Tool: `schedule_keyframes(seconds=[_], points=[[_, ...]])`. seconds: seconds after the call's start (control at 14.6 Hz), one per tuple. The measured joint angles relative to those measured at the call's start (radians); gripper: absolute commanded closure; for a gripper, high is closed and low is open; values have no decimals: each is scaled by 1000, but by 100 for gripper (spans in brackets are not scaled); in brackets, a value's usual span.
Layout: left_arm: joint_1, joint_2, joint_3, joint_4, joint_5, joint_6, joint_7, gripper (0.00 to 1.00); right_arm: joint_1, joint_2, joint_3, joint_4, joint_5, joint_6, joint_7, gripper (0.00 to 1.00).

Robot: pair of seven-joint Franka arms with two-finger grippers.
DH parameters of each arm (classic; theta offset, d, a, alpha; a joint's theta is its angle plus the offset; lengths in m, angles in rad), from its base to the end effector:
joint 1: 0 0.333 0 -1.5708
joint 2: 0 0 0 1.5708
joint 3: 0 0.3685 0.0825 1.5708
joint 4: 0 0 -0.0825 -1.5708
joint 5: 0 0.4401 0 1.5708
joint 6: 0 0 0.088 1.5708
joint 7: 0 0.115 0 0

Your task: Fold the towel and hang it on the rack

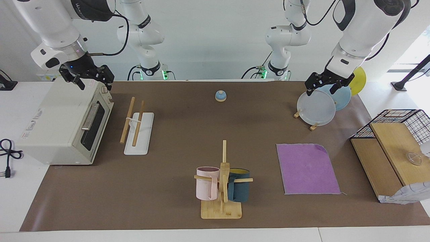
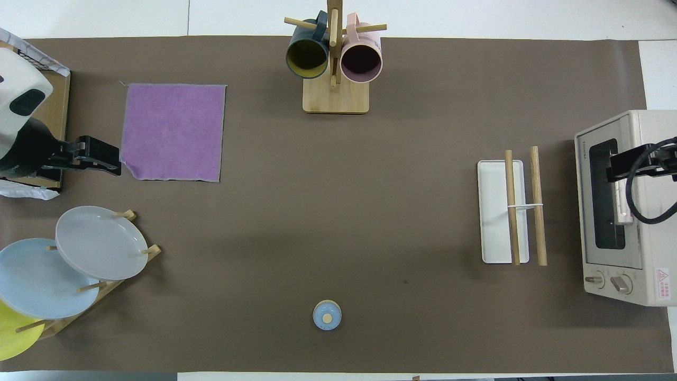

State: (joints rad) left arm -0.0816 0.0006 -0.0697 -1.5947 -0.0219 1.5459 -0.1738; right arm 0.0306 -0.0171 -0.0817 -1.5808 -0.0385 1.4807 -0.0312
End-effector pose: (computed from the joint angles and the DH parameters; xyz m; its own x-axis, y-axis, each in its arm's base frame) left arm 0.5996 -0.0940 0.6540 0.9984 0.0221 -0.0524 0.0228 -0.9997 0.0131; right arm 0.5928 -0.0355 0.6666 0.9962 -0.0231 -0.0840 -0.0202 -0.9992 0.0345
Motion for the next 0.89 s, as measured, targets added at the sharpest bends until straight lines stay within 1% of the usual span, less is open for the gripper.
schedule_keyframes(seconds=[0.14, 0.21, 0.41, 0.62, 0.75, 0.89], points=[[35, -1, 3, -40, 0, 82, -3, 0, 0, 0, 0, 0, 0, 0, 0, 0], [57, -1, 4, -80, 0, 135, -1, 0, 0, 0, 0, 0, 0, 0, 0, 0], [110, 11, 7, -245, 0, 331, 2, 0, 0, 0, 0, 0, 0, 0, 0, 0], [145, 77, 8, -379, 0, 532, 7, 0, 0, 0, 0, 0, 0, 0, 0, 0], [163, 131, 8, -424, 0, 633, 15, 0, 0, 0, 0, 0, 0, 0, 0, 0], [169, 179, 8, -439, 0, 684, 16, 0, 0, 0, 0, 0, 0, 0, 0, 0]])
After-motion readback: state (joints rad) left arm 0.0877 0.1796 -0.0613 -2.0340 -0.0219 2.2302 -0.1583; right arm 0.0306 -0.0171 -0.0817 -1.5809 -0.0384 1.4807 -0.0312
